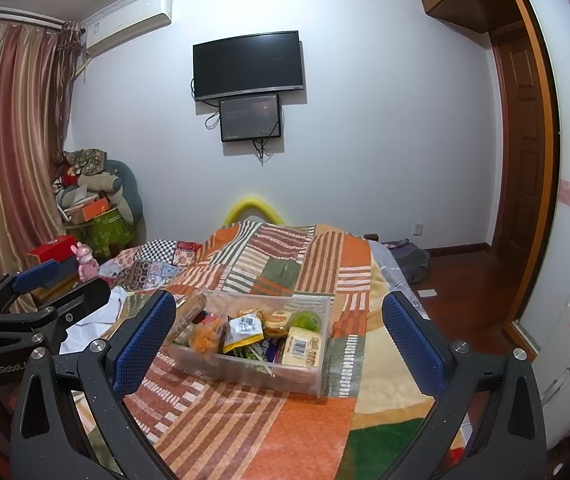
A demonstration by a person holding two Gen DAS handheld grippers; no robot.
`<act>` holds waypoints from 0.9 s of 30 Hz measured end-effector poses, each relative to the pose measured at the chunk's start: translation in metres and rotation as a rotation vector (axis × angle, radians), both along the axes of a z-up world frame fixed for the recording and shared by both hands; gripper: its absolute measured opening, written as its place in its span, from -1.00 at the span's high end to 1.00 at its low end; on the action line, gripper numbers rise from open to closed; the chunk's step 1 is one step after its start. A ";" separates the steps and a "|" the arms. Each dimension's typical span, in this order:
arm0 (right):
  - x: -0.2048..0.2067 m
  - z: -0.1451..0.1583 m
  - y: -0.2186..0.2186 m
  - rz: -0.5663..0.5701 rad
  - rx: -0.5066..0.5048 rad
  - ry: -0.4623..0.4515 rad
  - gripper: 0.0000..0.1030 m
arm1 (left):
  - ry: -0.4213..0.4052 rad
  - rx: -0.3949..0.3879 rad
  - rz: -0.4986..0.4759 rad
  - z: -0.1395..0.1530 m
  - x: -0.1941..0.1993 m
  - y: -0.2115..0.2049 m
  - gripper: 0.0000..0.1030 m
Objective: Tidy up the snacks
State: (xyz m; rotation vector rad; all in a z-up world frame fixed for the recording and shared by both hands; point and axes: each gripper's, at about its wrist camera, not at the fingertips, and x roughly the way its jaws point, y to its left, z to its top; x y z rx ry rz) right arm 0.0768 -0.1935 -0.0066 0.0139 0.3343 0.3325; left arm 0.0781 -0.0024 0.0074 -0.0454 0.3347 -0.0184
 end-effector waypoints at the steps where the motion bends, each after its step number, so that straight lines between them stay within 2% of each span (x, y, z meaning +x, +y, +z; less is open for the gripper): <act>1: 0.000 0.000 0.000 0.001 0.000 0.001 -1.00 | -0.001 0.000 0.000 0.000 0.000 0.000 -0.99; 14: 0.001 0.000 0.004 0.002 0.000 -0.005 -1.00 | -0.006 -0.021 -0.013 0.002 -0.002 0.004 -0.99; 27: 0.002 0.001 0.003 0.002 0.006 -0.009 -1.00 | -0.001 0.005 -0.030 0.001 -0.003 -0.002 -0.99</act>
